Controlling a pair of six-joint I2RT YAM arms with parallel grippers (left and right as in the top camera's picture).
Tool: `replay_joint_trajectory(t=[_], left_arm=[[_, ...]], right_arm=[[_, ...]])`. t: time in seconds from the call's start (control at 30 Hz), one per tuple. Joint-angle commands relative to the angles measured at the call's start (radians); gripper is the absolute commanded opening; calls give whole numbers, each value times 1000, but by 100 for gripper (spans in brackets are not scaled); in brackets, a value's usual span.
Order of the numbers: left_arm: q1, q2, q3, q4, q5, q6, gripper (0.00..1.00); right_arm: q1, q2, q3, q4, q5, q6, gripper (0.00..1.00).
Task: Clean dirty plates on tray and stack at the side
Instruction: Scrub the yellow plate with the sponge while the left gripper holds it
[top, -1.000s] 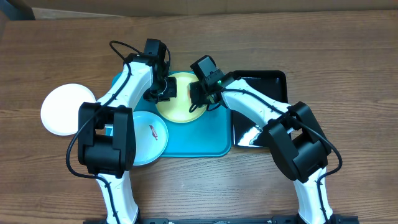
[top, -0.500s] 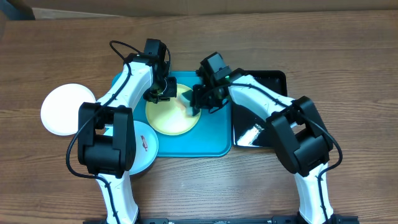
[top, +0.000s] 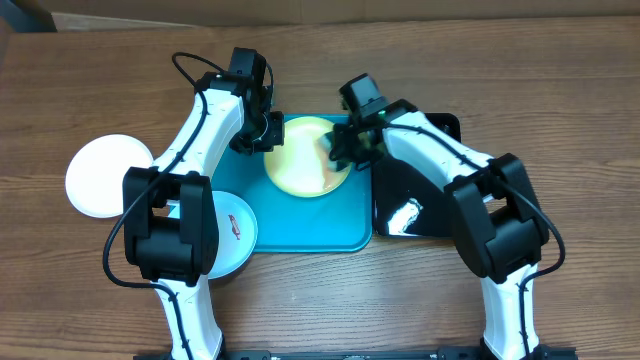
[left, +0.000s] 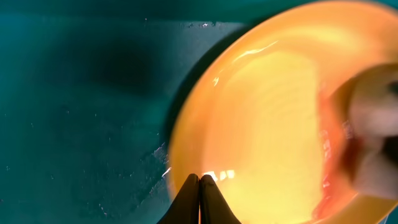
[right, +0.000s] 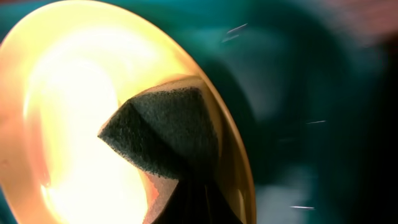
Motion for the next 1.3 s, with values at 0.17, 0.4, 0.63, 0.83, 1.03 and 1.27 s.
replay_joint_trajectory(t=[0.17, 0.4, 0.63, 0.83, 1.03, 1.27], left_arm=[[-11, 10, -20, 40, 12, -12, 36], [-29, 10, -95, 114, 49, -35, 47], [-32, 10, -136, 161, 49, -39, 15], [-35, 10, -161, 183, 32, -40, 26], [-35, 10, -217, 238, 19, -50, 4], [-35, 10, -227, 256, 20, -54, 4]], right_arm=[[-17, 3, -13, -24, 122, -32, 4], [-9, 3, -13, -24, 122, -32, 4], [-8, 3, -13, -30, 122, -32, 4], [-8, 3, -14, -35, 121, -32, 4], [-8, 3, -14, -42, 122, -32, 4], [-8, 3, -15, -42, 107, -29, 4]])
